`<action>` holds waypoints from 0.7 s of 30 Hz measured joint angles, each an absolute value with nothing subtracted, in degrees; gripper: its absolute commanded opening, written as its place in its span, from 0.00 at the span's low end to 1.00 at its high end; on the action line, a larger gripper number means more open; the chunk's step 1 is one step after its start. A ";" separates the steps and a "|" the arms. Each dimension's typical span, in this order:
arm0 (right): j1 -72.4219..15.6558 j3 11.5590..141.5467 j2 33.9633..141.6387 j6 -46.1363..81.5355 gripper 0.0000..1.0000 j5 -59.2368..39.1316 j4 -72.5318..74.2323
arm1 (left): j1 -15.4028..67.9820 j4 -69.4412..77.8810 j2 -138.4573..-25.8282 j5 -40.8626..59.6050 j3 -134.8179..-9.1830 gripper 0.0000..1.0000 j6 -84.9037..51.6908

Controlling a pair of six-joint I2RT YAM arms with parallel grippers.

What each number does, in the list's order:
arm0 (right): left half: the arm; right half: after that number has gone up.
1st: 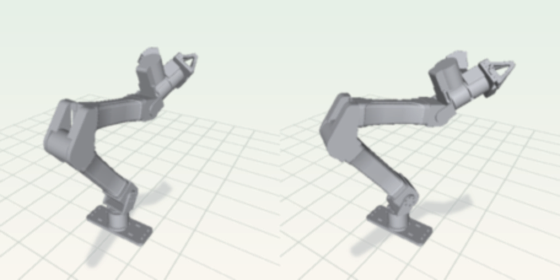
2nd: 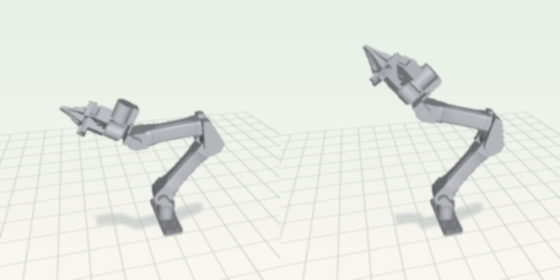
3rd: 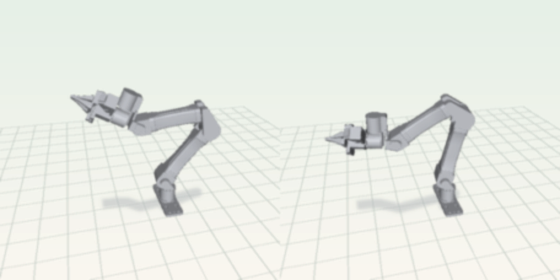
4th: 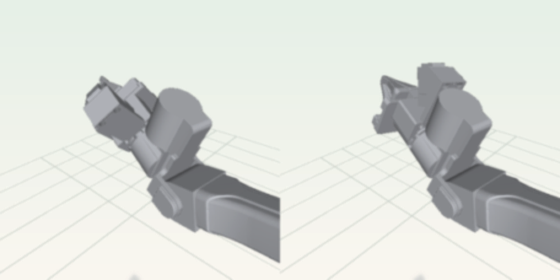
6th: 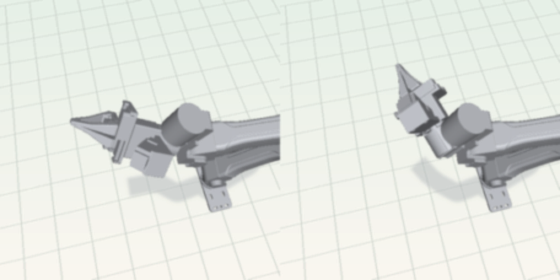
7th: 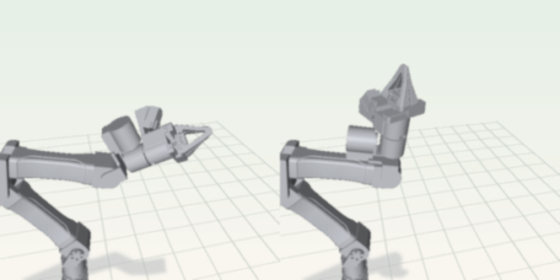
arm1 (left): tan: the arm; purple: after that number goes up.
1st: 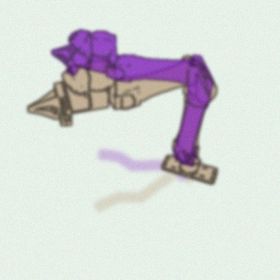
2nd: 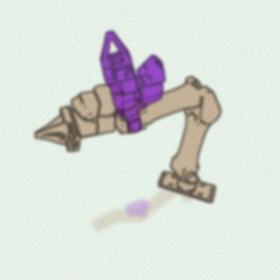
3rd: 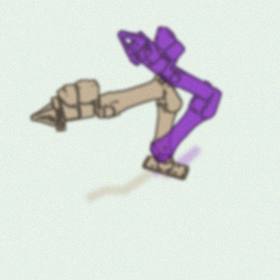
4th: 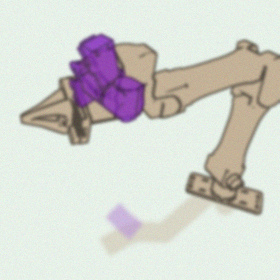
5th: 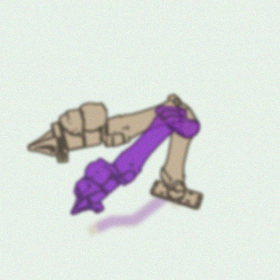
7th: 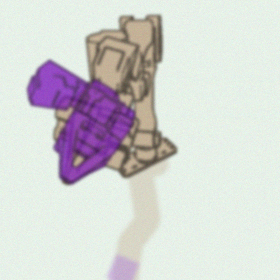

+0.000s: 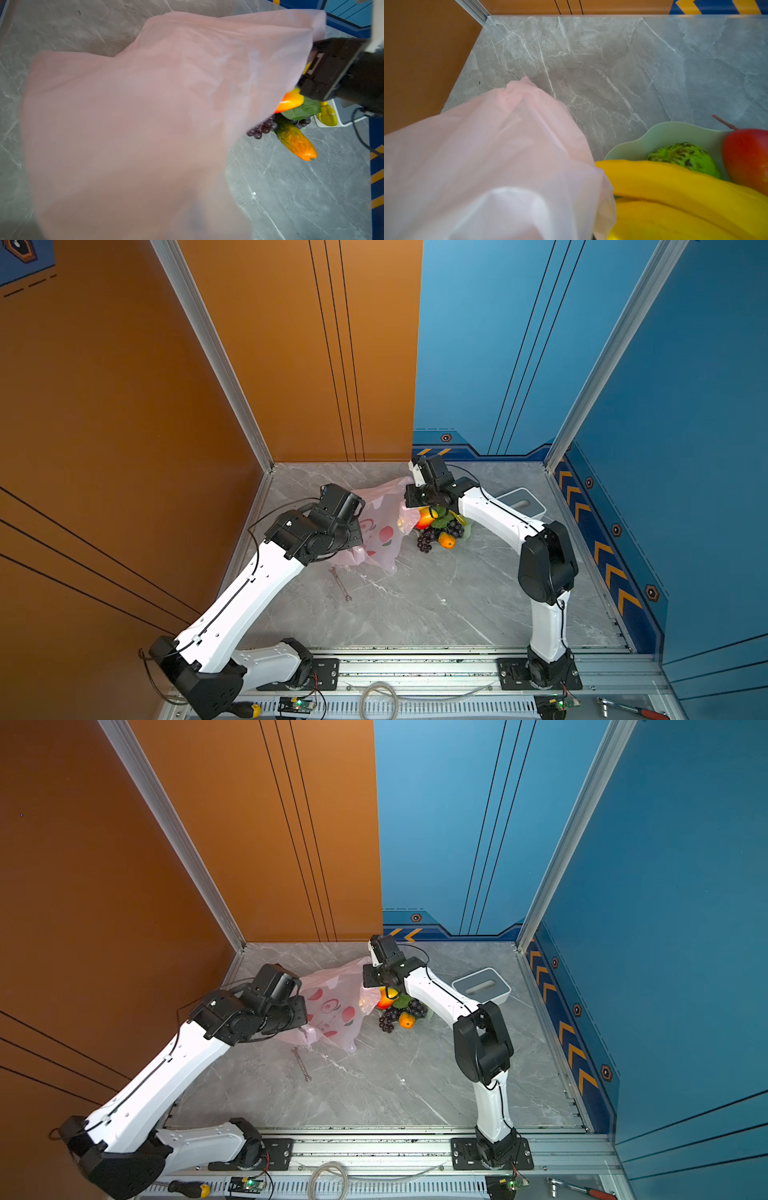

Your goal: Place the fruits into the plastic bag

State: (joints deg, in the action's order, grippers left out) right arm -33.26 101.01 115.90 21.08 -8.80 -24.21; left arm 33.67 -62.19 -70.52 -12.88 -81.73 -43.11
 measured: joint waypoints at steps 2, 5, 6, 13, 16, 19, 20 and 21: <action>-33.01 103.33 117.58 21.08 0.00 -8.82 -24.29 | 33.28 -61.80 -71.31 -11.70 -82.24 0.00 -42.15; -32.97 106.15 119.07 21.08 0.00 -8.95 -24.49 | 32.93 -61.69 -71.90 -10.57 -82.21 0.00 -41.36; -32.97 107.11 119.66 21.08 0.00 -9.04 -24.47 | 32.82 -61.56 -71.92 -10.22 -82.13 0.00 -41.32; -32.99 111.28 123.96 21.34 0.35 -11.14 -23.38 | 31.07 -59.88 -70.30 -9.63 -76.88 0.00 -40.93; -33.06 112.01 125.45 21.37 0.50 -11.88 -22.94 | 30.39 -58.83 -68.88 -9.30 -73.58 0.00 -40.95; -33.10 112.03 125.58 21.43 0.63 -11.79 -23.31 | 30.26 -57.60 -68.12 -8.80 -71.33 0.00 -40.95; -33.10 112.07 125.38 21.50 0.70 -11.73 -23.44 | 30.26 -57.14 -68.01 -8.64 -70.85 0.00 -40.95; -33.10 112.07 125.14 21.30 0.79 -11.38 -23.88 | 30.15 -56.58 -67.92 -8.36 -70.37 0.00 -40.95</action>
State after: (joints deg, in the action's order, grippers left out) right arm -33.10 112.07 125.14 21.30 -11.38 -23.88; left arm 30.15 -56.58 -67.92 -8.36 -70.37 -40.95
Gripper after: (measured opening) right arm 0.674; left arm 0.045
